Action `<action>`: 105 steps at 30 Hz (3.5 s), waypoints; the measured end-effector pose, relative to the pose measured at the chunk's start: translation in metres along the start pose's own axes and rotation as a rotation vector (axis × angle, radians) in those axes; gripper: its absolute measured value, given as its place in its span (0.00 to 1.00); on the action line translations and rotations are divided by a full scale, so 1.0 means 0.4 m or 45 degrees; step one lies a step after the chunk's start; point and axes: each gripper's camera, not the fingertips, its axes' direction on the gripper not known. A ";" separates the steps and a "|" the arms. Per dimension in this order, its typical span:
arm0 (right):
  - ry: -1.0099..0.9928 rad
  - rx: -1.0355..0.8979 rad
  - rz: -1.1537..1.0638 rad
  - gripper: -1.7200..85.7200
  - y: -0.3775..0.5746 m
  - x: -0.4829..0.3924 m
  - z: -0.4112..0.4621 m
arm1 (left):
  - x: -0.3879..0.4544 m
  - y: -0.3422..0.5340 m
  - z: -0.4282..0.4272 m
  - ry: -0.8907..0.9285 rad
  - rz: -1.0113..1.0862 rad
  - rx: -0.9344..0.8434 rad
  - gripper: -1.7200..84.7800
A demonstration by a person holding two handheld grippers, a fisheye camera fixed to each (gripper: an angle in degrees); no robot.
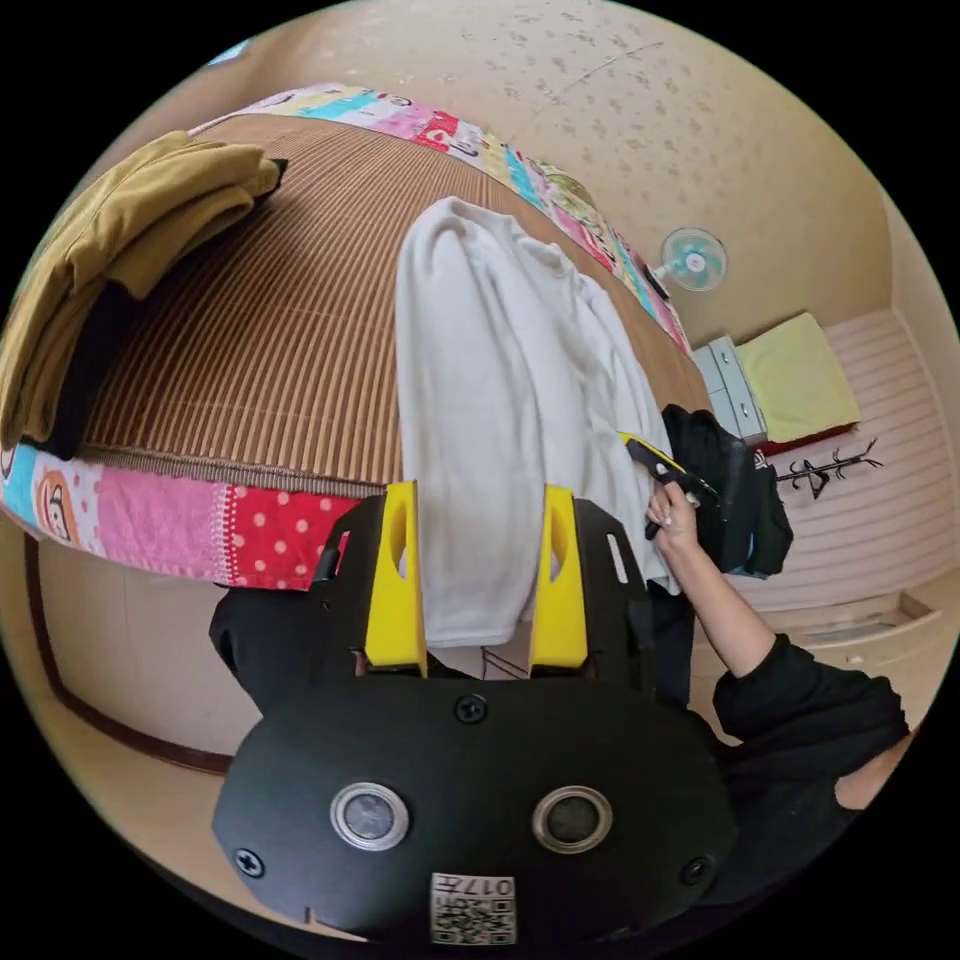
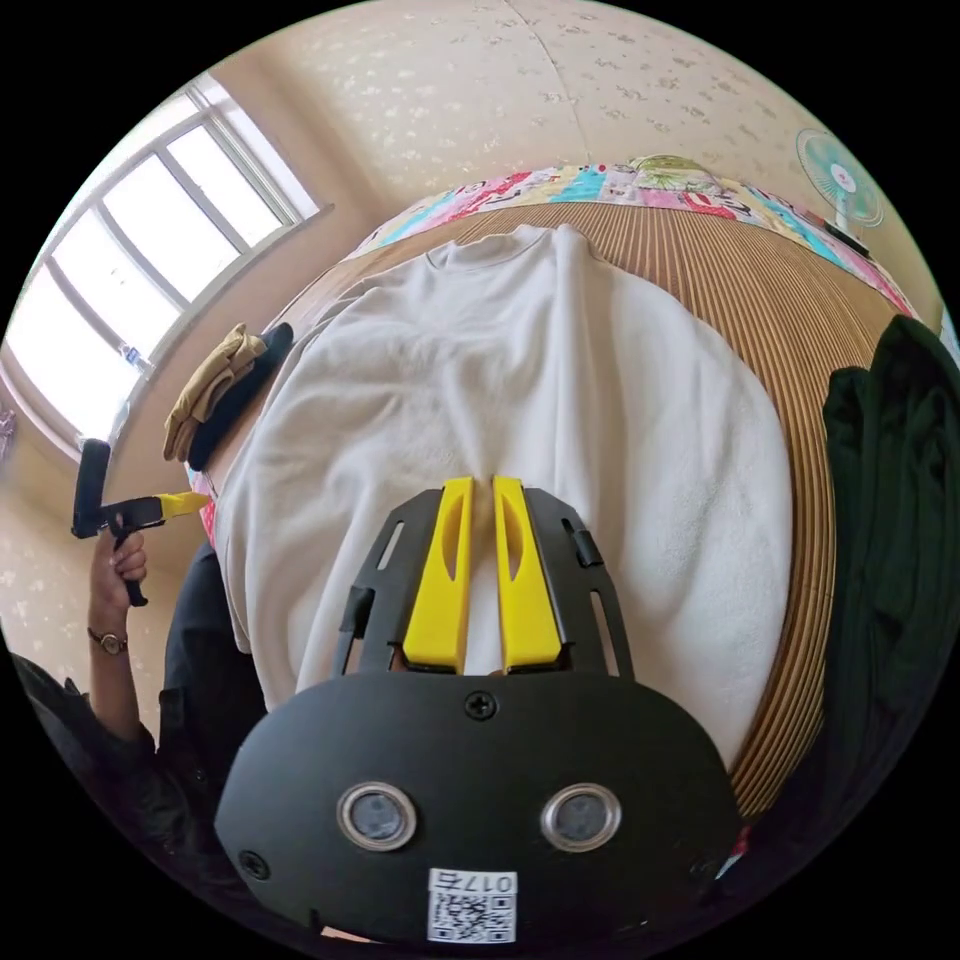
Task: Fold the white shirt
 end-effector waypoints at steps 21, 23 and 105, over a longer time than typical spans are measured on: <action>0.036 0.026 -0.044 0.04 0.043 0.134 0.036 | -0.201 0.181 -0.583 -0.137 -0.275 0.812 0.08; 0.028 0.027 -0.040 0.04 0.045 0.141 0.039 | -0.188 0.149 -0.459 -0.009 -0.171 0.574 0.10; 0.107 -0.057 0.010 0.16 0.511 -0.163 -0.532 | -0.192 0.160 0.124 -0.136 0.324 -0.433 0.02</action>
